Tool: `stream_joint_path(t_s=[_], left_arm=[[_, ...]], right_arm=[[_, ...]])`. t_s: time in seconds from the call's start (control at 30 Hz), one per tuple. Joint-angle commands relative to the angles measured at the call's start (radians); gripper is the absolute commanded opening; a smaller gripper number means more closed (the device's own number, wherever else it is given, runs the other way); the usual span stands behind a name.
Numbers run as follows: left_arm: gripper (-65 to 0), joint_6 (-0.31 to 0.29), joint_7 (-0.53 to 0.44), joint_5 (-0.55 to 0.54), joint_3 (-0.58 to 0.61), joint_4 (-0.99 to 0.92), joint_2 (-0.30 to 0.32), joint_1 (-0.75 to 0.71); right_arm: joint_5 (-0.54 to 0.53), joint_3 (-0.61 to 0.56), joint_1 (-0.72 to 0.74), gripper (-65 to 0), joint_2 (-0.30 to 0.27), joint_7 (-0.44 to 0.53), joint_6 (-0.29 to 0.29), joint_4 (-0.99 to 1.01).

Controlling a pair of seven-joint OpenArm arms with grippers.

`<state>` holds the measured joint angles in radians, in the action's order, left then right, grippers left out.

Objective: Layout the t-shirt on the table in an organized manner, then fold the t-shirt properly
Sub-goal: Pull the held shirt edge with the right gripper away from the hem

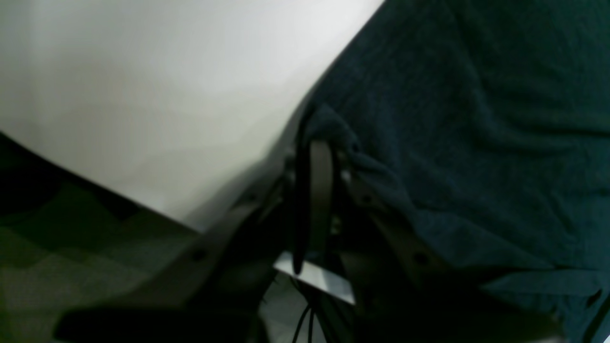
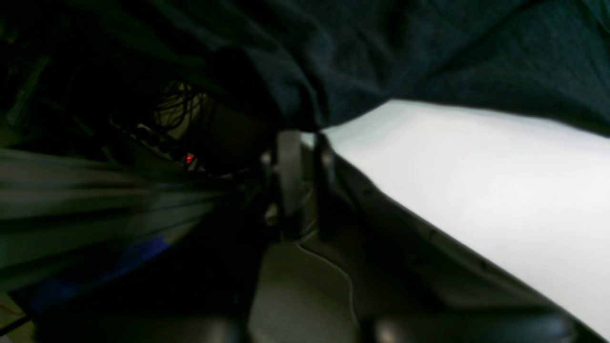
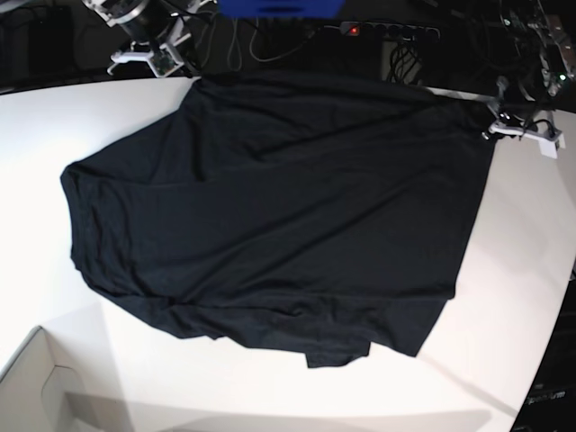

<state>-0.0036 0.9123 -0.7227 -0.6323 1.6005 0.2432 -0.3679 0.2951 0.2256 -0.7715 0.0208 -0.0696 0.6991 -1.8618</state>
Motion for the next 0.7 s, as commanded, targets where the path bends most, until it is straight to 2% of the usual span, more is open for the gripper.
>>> stream_joint_path(t_s=[0.0,0.13,0.23,0.53,0.67], left_arm=[[-65.0,-0.002,-0.006,-0.010,-0.005,0.013,0.012,0.002],[-65.0,-0.002,-0.006,-0.010,-0.005,0.013,0.012,0.002],[-65.0,-0.002,-0.006,-0.010,-0.005,0.013,0.012,0.002],[-65.0,-0.002,-0.006,-0.010,-0.005,0.013,0.012,0.002],[-65.0,-0.002,-0.006,-0.010,-0.005,0.013,0.012,0.002]], right_arm=[[-0.017,0.001,-0.029,-51.0,-0.005,0.026,-0.001,-0.015],[-0.018,0.002,-0.030,-37.7,0.011,0.026,-0.001,-0.020],[-0.018,0.002,-0.029,-32.9,0.014,0.026,-0.001,-0.023],[-0.018,-0.016,0.039,-32.6,0.017,0.018,-0.001,-0.014],[-0.015,-0.013,0.071,-32.6,0.049,0.018,-0.001,-0.014]])
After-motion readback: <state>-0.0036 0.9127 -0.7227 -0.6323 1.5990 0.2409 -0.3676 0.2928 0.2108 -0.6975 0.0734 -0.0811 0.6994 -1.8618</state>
